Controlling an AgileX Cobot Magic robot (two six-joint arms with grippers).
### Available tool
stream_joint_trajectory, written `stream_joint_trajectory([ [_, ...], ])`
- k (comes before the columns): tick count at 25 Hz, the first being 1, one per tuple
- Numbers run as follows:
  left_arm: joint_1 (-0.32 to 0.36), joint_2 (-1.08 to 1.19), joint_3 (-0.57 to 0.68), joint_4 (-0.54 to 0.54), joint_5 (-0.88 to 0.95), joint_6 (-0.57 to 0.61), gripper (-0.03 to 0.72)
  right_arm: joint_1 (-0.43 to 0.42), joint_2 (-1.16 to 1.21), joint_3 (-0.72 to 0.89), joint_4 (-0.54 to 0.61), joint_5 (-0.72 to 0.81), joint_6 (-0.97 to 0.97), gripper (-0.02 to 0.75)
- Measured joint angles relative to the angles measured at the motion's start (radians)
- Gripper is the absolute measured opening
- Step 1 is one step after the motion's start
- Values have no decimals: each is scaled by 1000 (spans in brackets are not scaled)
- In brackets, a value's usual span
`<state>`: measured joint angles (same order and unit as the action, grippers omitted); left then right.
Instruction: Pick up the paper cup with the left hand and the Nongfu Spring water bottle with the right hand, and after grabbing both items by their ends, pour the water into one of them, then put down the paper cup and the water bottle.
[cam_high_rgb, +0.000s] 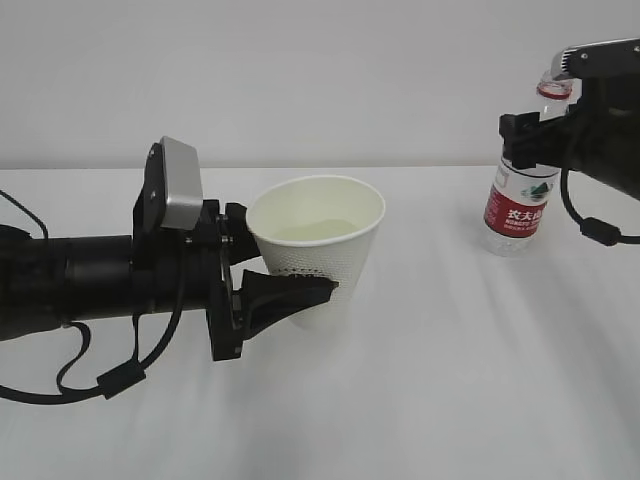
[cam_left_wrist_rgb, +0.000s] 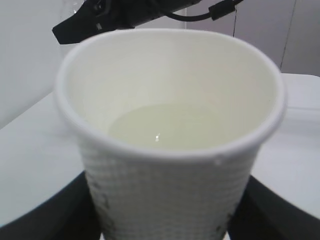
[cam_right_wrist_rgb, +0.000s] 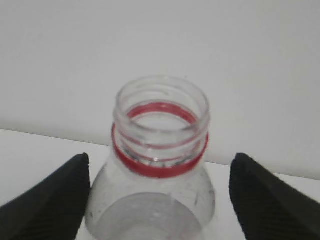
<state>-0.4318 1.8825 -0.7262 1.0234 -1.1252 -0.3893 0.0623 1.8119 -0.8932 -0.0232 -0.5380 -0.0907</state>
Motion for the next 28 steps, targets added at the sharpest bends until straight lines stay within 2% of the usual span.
stream_joint_trajectory([
  [17,0,0,2,0,0,0,486,0,-153,0,0,218,3,643],
  [28,0,0,2,0,0,0,485,0,-260,58,-15,271,27,643],
])
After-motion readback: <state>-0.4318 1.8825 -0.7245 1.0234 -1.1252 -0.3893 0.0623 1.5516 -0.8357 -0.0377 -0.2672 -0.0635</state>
